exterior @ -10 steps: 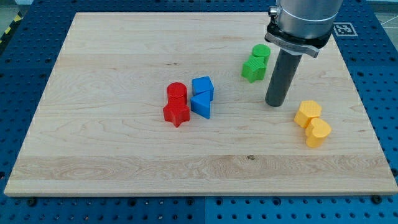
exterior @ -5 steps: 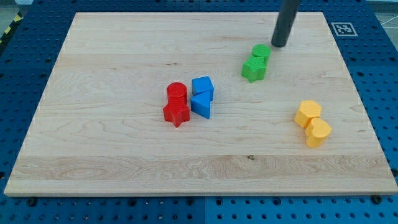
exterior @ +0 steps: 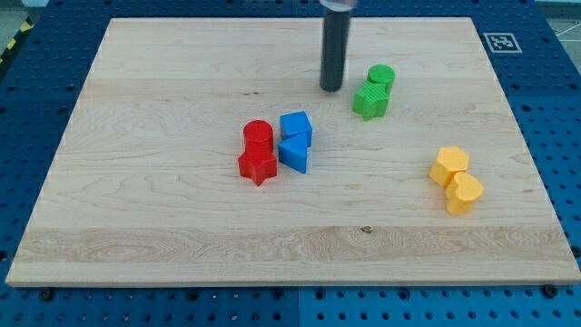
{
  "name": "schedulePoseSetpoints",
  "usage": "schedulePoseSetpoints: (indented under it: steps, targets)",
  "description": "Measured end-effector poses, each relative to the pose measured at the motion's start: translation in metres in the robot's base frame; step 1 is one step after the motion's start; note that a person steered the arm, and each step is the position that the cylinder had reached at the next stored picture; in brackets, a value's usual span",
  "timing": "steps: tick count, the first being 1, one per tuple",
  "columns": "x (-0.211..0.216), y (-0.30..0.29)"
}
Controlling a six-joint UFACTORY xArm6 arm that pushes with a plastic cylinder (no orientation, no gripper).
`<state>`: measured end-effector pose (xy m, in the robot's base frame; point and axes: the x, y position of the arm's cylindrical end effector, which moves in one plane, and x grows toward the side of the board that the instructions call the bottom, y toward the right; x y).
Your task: Move green star towards the yellow hexagon
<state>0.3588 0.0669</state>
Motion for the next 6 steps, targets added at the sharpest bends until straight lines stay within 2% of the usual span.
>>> schedulePoseSetpoints:
  steps: [3, 4, 6]
  targets:
    - [0.022, 0.051]
    - [0.048, 0.084]
    - [0.064, 0.092]
